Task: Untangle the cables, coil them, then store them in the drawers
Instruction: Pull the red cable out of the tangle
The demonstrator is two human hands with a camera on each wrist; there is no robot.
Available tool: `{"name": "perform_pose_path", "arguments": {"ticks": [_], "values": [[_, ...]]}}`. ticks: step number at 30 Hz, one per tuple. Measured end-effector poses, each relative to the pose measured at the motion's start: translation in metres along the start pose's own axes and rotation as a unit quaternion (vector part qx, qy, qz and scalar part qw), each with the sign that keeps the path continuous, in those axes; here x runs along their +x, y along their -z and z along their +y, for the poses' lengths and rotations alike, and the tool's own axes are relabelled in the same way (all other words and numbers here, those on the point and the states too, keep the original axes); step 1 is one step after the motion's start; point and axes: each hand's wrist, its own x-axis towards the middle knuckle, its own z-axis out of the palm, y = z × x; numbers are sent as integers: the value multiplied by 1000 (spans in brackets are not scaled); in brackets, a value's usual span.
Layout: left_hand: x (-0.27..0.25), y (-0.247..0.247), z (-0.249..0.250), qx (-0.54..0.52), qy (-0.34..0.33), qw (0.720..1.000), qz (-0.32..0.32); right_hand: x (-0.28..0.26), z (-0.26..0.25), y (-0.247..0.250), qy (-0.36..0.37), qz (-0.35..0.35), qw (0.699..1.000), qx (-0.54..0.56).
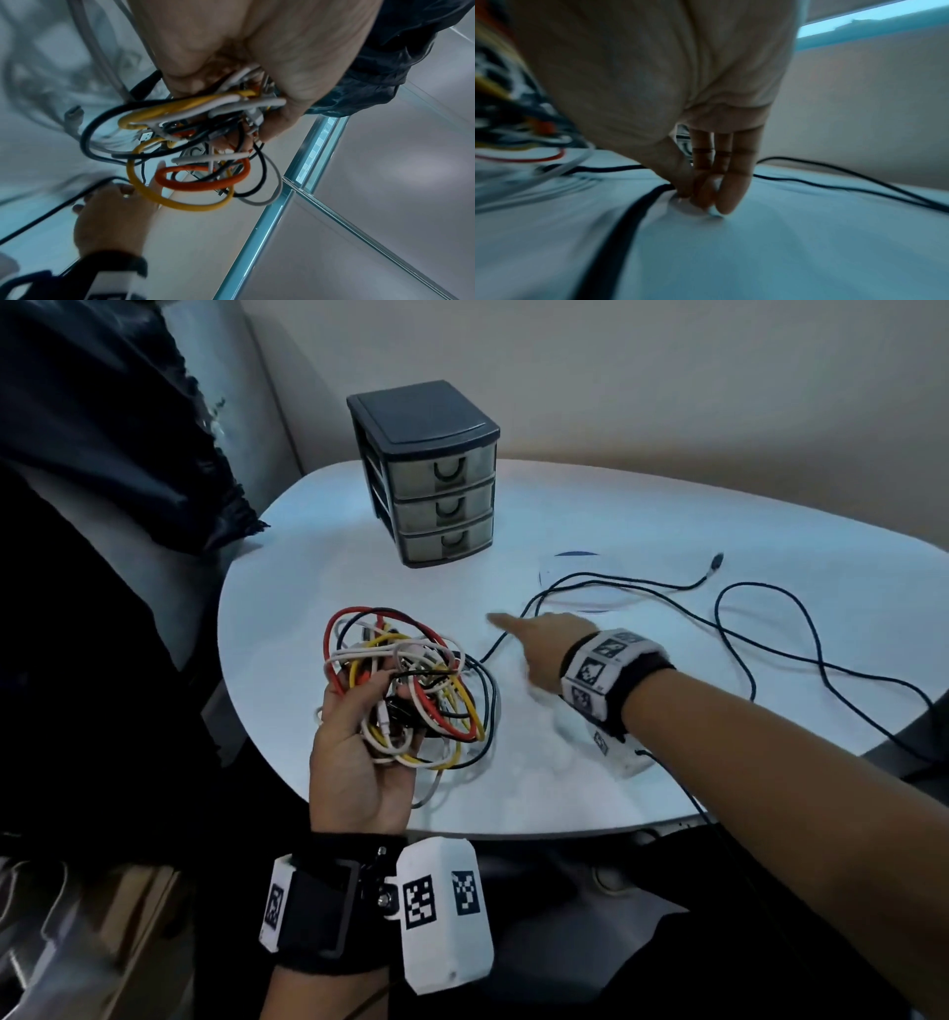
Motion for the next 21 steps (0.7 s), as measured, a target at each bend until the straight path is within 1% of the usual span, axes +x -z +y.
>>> {"name": "perform_pose_path", "arguments": {"ticks": [3,6,9,11,14,16,17,18,19,20,21], "values": [[4,-2,0,-17,2,1000,-6,9,-21,8,66,23,994,-87],[3,-5,3,3,2,1000,4,11,-22,22,98,11,981,-166],[3,-2,5,11,1,1000,3,6,2,32,85,-2,976,-201],[2,1,5,1,-2,1000,-5,6,33,39,38,27,983,-178],[0,5,4,-18,-2,1000,-9,0,78,61,-91,84,987,-106],[-2,4,4,-19,3,1000,-6,-10,95,68,-167,92,980,-59],[-3,2,6,-24,5,1000,-10,-14,95,69,-182,101,978,-9],[-3,0,6,-43,12,999,-25,-17,91,68,-182,112,975,66],[-2,1,6,-64,21,997,-39,-22,83,65,-162,120,965,166],[-2,1,5,-79,32,995,-45,-29,72,59,-138,121,945,271],[-3,2,5,-90,43,994,-47,-39,57,52,-112,116,916,368]]}}
